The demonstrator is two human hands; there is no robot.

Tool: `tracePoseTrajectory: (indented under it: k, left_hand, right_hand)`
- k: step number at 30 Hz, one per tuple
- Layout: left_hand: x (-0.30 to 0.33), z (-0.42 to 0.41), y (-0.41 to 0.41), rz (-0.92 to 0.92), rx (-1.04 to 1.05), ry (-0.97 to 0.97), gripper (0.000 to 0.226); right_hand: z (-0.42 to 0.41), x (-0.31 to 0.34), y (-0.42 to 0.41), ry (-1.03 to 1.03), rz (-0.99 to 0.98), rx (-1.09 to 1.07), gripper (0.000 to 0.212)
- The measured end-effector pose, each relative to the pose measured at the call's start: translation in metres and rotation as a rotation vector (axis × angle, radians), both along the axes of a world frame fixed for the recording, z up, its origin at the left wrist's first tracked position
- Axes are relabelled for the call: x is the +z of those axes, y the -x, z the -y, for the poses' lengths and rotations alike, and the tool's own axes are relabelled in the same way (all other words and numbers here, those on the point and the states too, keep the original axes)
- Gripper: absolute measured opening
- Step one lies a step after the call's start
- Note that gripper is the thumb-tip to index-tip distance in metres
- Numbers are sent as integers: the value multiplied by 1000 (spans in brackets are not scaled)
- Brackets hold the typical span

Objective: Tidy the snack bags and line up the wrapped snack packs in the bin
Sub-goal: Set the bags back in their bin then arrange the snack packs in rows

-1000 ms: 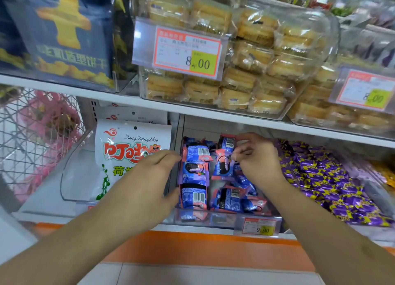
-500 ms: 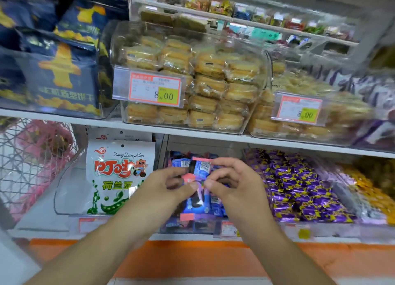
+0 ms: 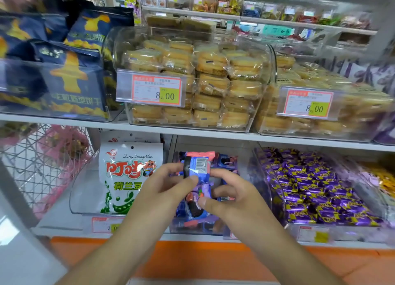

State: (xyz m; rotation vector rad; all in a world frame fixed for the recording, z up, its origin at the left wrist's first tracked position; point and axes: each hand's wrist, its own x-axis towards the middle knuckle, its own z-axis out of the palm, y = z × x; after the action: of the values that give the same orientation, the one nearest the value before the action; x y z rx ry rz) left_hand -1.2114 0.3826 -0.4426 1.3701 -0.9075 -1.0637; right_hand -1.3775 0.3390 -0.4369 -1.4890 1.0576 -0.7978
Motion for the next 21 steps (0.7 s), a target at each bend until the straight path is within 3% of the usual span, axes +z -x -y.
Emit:
tracePoseTrajectory:
  k: [3,6,11,14,17,21]
  left_hand:
    - [2,3,-8,44,11,3,18]
    - [5,7,-17,26,27,40,23]
    - [10,3,-32,184,20,148,27]
    - [8,-1,-33,266,-36,175,32]
    - [5,-3,-30,270,-69,169,30]
    - [4,-5,-28,256,-81,150,32]
  right_hand:
    - [4,-4,0,43,-87,57,46]
    - [9,-5,2,40,-151,84,31]
    - [28,-1,22,-37,10,-66,8]
    - [33,-1,28,-140,188,-59,21]
    - [31,-3,24,-174,223,-31,35]
    - [25,-1,17,-164,228,-8,19]
